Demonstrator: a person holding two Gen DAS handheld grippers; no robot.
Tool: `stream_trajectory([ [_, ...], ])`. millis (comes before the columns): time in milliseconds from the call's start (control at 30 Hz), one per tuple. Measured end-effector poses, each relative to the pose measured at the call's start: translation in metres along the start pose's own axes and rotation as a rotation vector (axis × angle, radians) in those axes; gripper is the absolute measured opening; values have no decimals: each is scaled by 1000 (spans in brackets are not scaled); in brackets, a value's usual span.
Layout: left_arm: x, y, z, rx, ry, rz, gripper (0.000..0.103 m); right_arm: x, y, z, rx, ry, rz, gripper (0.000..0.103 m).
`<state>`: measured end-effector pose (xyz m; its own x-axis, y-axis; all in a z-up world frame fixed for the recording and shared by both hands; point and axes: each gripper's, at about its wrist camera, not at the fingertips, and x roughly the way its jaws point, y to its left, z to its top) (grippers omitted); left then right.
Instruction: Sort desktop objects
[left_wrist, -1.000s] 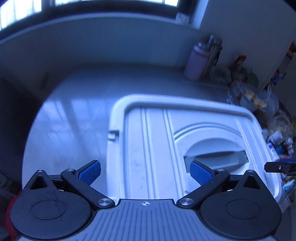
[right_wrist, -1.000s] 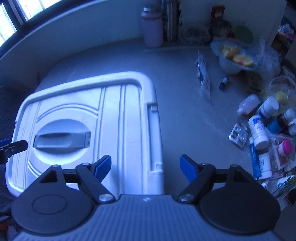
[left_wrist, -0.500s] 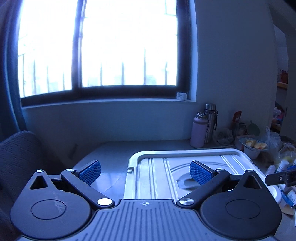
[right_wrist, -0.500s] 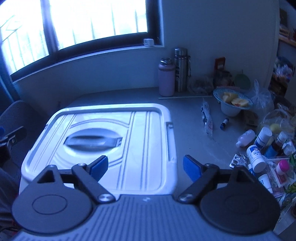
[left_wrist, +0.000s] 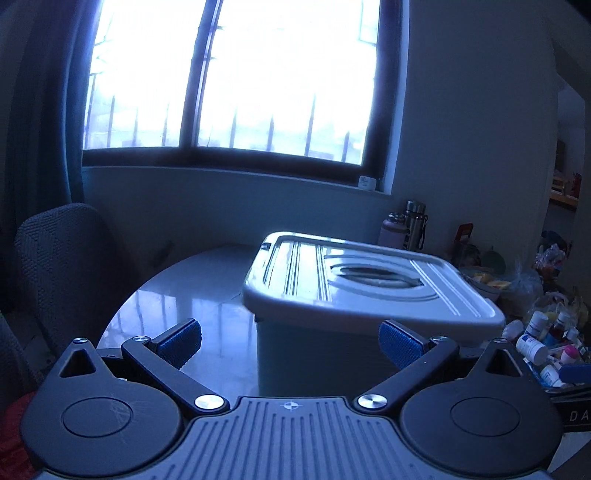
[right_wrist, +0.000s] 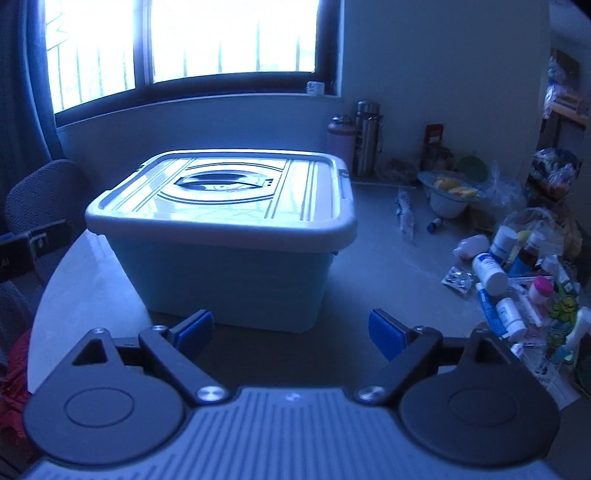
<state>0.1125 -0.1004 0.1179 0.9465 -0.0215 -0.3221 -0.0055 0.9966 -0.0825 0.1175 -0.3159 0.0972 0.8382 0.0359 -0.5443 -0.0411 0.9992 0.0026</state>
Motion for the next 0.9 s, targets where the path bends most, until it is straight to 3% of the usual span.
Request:
stream_trajectory([
  [167, -18, 3, -36, 9, 17, 4, 103, -7, 9, -25, 12, -40, -24, 93],
  [467, -32, -1, -76, 134, 7, 25, 103, -7, 27, -66, 28, -101, -49, 94],
  [900, -33, 13, -109, 115, 24, -7, 103, -6, 34, -94, 55, -166, -45, 94],
])
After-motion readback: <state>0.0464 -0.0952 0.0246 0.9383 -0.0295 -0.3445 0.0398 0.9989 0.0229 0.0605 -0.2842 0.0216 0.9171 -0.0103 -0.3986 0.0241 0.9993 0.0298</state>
